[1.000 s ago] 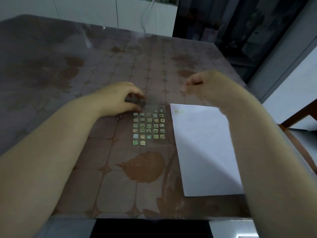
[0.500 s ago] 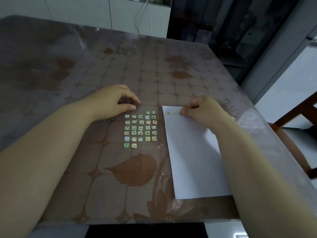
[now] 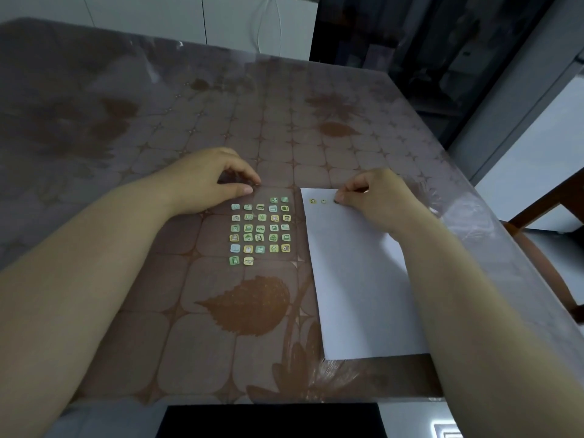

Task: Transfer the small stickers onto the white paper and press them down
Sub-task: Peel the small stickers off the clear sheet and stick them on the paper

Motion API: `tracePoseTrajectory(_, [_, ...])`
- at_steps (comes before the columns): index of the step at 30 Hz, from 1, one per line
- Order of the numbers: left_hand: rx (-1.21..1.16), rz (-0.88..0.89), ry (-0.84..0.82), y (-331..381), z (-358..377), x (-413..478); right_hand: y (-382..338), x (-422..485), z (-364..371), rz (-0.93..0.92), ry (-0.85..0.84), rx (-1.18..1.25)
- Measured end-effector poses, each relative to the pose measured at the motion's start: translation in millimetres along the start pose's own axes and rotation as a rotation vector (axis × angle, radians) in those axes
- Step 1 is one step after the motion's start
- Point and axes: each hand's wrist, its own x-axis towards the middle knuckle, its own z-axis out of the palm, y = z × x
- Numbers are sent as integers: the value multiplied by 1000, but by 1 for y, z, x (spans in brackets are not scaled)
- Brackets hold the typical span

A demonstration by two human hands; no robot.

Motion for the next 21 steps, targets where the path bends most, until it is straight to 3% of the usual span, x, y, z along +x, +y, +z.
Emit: tracePoseTrajectory(21, [-4,-1,-5,0,0,-1,0,9,1,103,53,78])
